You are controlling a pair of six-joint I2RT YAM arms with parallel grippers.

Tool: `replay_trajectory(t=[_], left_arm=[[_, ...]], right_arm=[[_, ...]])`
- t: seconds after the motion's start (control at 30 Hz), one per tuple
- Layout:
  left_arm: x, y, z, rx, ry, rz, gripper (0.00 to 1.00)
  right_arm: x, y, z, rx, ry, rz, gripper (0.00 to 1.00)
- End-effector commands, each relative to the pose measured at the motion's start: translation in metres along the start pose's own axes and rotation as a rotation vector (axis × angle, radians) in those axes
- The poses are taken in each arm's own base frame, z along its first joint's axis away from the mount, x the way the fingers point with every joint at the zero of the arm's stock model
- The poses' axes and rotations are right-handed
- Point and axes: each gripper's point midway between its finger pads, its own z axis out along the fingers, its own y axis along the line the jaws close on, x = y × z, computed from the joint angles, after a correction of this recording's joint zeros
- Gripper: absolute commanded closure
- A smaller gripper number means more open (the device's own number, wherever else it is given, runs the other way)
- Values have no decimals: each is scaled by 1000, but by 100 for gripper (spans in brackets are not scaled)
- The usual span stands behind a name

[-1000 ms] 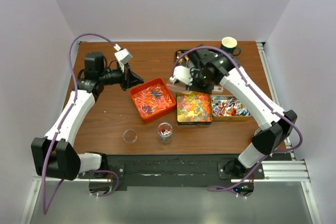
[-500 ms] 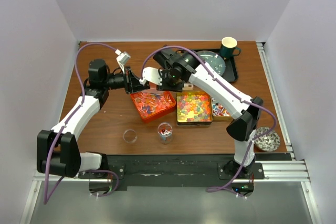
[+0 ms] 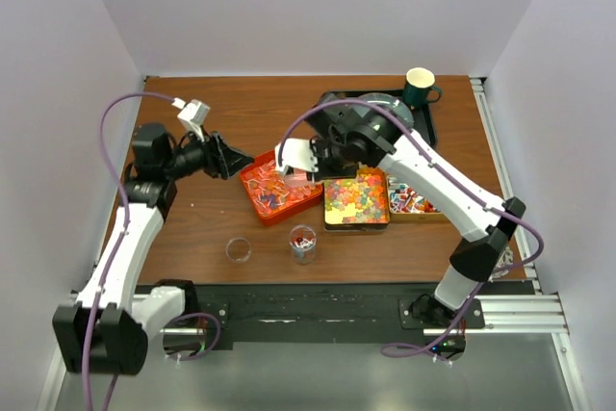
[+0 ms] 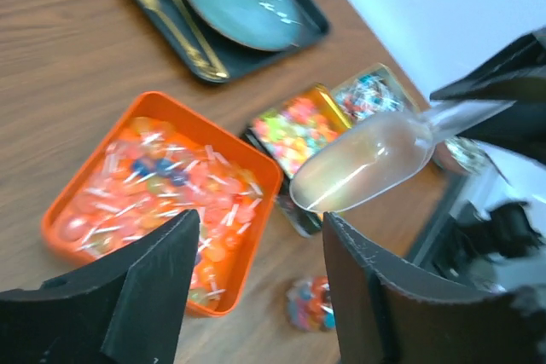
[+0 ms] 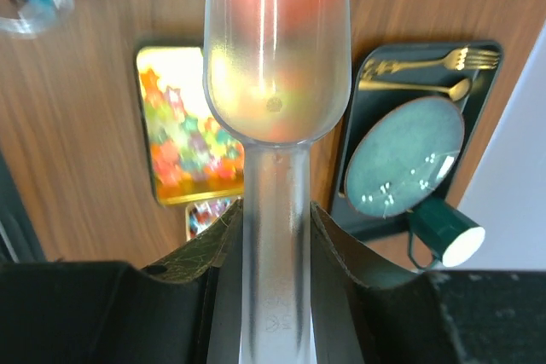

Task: Pack the candies
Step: Adjust the spatula, then scoop the fake candies from the storage box.

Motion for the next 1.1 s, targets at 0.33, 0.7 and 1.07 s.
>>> replay_trajectory(t=[0.33,0.7,1.07], left_arm=[[104,80,-34,-452,46,-141,30],[164,85,-22,-438,197,-433,43],[183,57,-2,-282,216,-365,40]], right_arm=[[11,-75,82,44,268,-351,100],[3,-127,106,198,443,-574,100],[-9,-134,131,209,537,-820,100]])
